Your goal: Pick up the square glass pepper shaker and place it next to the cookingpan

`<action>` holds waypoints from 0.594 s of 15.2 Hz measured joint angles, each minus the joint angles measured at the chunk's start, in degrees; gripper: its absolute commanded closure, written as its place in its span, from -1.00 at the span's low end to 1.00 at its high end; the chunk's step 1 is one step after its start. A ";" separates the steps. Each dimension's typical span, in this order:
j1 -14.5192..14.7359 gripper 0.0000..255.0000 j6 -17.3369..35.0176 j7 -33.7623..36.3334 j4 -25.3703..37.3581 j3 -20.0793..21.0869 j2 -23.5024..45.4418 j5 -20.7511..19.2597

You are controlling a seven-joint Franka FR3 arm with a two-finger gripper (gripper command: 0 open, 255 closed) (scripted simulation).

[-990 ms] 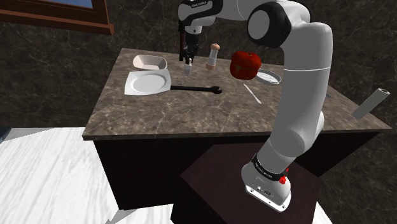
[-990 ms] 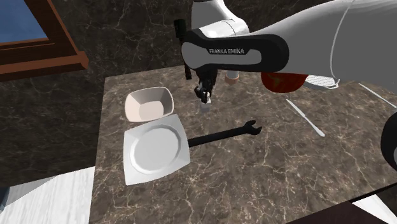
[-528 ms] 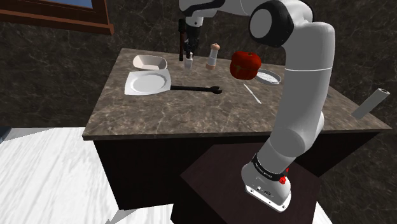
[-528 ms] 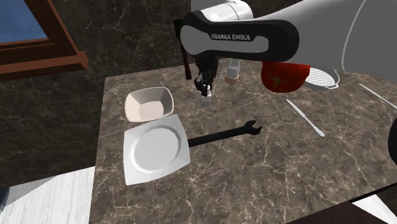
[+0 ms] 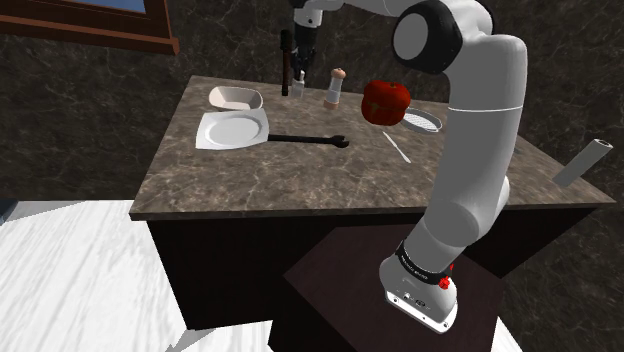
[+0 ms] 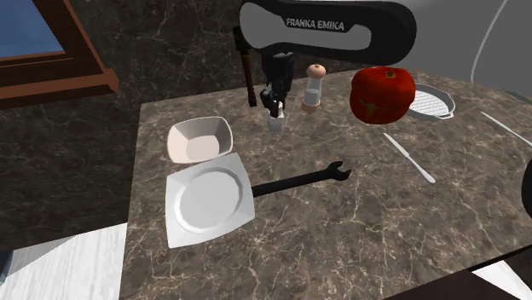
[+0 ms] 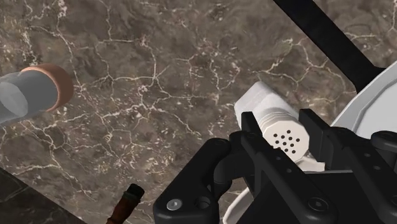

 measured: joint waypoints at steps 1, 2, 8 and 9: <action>0.04 1.00 -0.72 0.09 0.57 0.00 -0.15 -0.04; 0.01 1.00 -1.67 0.11 1.64 0.00 -0.03 -0.02; -0.95 1.00 -4.26 -1.18 3.33 -0.43 -0.92 -0.05; -1.32 1.00 -3.68 -1.89 1.57 -0.71 -2.12 -0.19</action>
